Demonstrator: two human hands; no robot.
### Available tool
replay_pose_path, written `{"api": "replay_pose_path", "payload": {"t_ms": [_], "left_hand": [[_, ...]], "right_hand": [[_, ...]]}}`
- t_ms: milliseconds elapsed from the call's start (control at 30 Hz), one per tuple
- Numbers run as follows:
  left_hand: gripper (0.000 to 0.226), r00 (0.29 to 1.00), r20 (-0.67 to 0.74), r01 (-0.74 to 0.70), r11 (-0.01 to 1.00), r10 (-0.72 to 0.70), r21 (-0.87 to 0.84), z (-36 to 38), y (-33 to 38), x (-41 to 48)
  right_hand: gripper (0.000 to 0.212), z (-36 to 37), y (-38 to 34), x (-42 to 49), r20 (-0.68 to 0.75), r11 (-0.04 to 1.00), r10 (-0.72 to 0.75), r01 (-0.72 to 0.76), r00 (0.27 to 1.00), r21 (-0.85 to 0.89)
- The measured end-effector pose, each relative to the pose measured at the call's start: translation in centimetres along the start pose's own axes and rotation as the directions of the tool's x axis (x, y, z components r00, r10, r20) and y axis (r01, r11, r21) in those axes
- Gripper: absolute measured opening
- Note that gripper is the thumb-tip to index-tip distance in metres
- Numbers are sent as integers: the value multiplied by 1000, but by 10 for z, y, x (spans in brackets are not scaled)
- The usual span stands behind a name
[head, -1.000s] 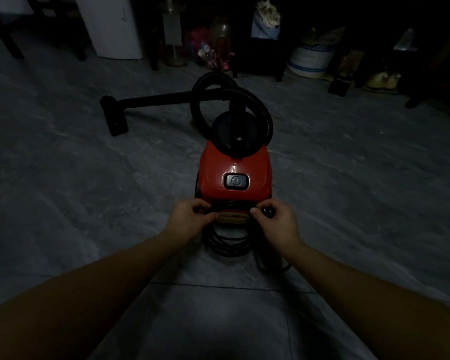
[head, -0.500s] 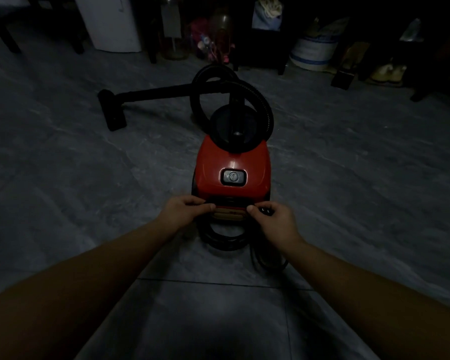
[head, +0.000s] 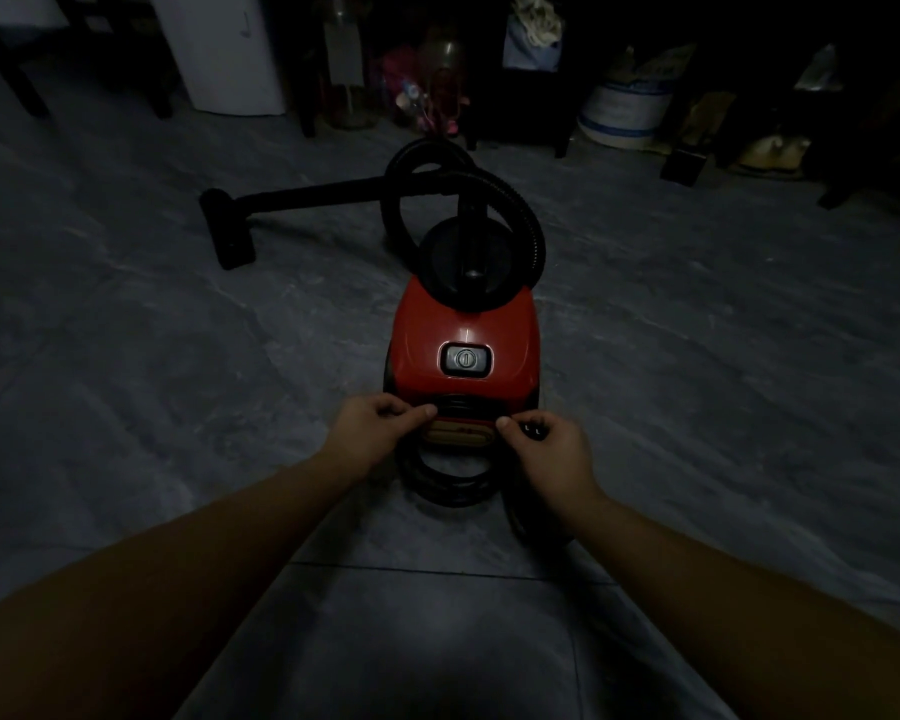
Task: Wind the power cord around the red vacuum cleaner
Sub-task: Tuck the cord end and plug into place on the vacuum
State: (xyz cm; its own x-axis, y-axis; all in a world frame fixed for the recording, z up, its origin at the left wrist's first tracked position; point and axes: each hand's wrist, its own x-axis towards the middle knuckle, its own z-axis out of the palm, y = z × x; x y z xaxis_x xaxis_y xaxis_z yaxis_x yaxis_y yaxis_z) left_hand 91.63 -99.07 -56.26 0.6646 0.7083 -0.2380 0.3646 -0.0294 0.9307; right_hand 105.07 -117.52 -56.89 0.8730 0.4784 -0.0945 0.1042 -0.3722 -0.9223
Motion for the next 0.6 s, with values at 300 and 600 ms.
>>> {"api": "replay_pose_path", "payload": {"t_ms": [300, 600], "left_hand": [[28, 1000, 25, -11, 999, 9, 49, 0, -5, 10], [24, 993, 19, -121, 985, 119, 127, -1, -2, 8]], "right_hand": [[9, 1, -1, 1, -29, 1000, -10, 10, 1000, -18], [17, -5, -2, 6, 22, 999, 1, 0, 1000, -51]]}}
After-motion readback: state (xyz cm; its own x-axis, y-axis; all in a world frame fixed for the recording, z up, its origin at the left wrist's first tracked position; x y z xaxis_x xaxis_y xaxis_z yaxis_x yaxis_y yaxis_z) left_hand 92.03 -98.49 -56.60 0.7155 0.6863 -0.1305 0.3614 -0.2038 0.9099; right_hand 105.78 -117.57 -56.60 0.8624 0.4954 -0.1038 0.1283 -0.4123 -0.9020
